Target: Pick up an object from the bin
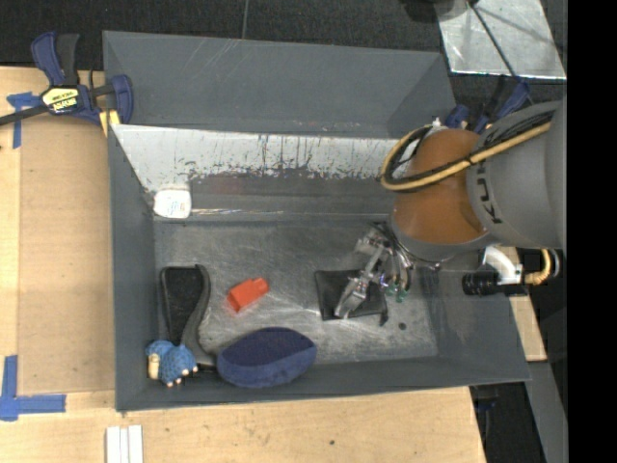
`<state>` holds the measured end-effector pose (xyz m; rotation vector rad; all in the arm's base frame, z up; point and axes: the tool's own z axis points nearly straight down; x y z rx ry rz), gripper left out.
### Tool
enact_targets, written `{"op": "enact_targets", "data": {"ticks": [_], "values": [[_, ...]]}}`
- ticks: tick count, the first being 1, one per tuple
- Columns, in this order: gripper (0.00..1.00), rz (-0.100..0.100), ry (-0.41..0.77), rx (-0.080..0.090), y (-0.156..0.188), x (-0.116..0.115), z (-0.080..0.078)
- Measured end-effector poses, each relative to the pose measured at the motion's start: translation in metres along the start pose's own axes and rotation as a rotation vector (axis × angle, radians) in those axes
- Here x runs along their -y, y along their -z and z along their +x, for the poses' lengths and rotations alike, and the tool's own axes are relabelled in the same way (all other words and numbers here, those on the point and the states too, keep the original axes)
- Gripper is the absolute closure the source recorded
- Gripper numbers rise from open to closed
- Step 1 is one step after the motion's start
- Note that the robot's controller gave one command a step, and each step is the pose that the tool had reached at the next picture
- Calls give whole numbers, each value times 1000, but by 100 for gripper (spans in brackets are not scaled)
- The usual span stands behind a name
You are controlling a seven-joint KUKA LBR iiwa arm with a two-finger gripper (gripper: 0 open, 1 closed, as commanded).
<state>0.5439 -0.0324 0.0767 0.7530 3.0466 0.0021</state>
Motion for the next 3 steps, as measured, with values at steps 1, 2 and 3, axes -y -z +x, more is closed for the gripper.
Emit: {"op": "enact_targets", "data": {"ticks": [1,2,3], "values": [[100,-5,-2,20,4,-1,-6],[100,-1,1,4,43,-1,-8],[100,-1,3,5,88,-1,-11]]}}
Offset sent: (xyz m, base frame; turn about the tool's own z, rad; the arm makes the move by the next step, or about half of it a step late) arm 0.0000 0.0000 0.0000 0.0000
